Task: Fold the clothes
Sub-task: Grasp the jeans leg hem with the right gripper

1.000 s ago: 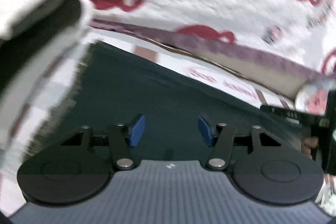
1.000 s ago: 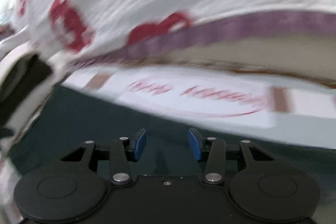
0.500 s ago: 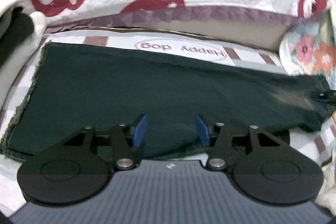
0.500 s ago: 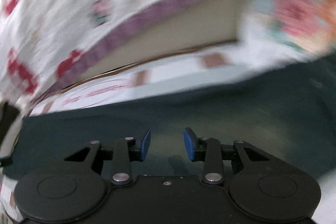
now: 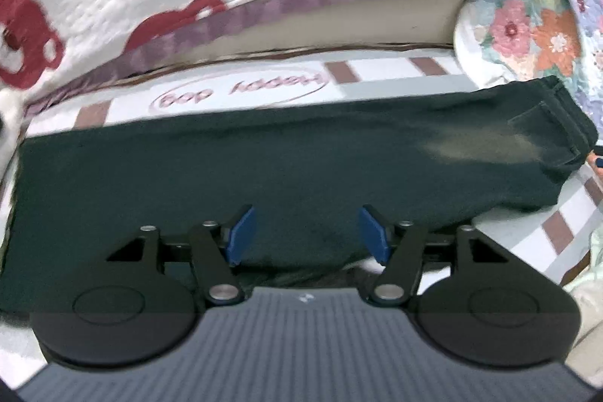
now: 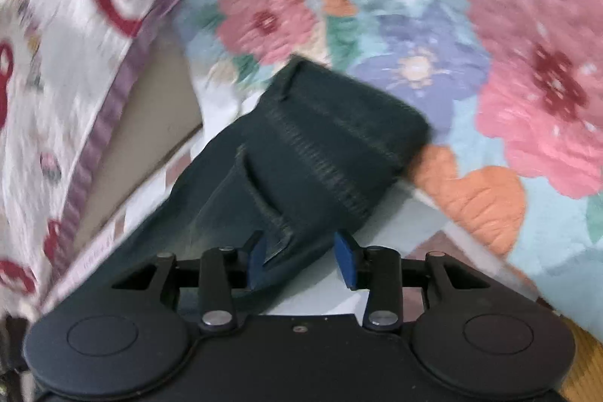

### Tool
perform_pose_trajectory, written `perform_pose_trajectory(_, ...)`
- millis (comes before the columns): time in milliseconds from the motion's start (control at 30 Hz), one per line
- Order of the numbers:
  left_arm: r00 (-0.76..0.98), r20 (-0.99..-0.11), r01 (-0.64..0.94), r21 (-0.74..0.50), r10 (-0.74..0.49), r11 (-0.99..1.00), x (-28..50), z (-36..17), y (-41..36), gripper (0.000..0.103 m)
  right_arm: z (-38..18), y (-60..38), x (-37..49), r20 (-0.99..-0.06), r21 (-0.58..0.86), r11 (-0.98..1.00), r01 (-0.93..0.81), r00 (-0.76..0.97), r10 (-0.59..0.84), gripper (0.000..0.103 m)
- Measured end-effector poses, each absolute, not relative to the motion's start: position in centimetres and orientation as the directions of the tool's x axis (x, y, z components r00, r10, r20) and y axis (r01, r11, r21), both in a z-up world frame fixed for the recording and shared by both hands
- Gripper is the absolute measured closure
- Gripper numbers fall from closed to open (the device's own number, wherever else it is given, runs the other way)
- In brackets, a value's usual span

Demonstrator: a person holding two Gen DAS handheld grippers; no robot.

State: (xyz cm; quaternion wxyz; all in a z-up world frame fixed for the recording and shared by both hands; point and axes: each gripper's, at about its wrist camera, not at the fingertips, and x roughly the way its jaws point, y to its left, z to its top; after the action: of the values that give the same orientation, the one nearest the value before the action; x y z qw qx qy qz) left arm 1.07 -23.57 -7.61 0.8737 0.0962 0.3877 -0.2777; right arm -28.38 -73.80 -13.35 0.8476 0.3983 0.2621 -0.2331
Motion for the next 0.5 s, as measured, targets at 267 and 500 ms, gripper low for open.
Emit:
perform_pose_trajectory(267, 0.528, -0.75, 0.551, -0.056, -0.399, 0.833, 2.1, -9.4, -28.4, 0.037, -15.6, -75.5, -28.3, -0.621, 0.582, 0.545, 0.604, 0.762, -0.181, 0.057)
perform_pose_trajectory(500, 0.497, -0.769, 0.574, -0.055, -0.401, 0.817, 3.0, -10.5, -30.9, 0.037, -16.8, -77.3, -27.6, -0.614, 0.595, 0.506, 0.624, 0.76, -0.214, 0.047)
